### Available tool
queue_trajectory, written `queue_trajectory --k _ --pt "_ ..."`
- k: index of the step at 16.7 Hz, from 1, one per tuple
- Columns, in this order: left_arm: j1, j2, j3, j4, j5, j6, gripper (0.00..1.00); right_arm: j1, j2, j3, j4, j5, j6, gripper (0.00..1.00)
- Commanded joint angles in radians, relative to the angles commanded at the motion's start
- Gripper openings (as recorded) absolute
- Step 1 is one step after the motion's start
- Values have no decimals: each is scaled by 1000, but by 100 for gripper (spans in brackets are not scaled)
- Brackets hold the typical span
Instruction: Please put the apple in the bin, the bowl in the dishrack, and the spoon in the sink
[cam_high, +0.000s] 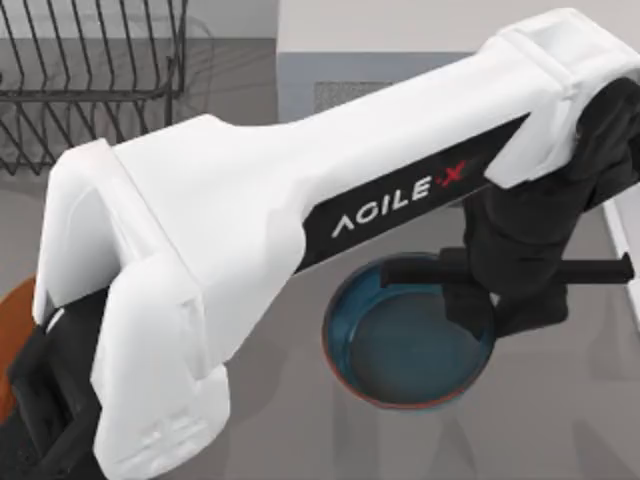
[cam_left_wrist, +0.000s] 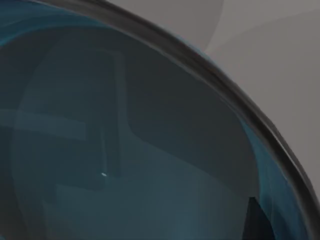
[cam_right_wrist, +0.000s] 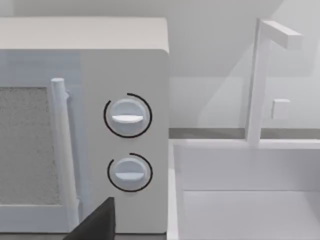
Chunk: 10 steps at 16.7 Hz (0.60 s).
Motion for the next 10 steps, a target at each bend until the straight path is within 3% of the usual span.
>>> queue_trajectory --k 5,10 --pt "92 -98 -88 89 14 73 0 0 0 0 0 0 0 100" --pt "356 -409 -341 353 55 289 0 0 0 0 0 0 0 100"
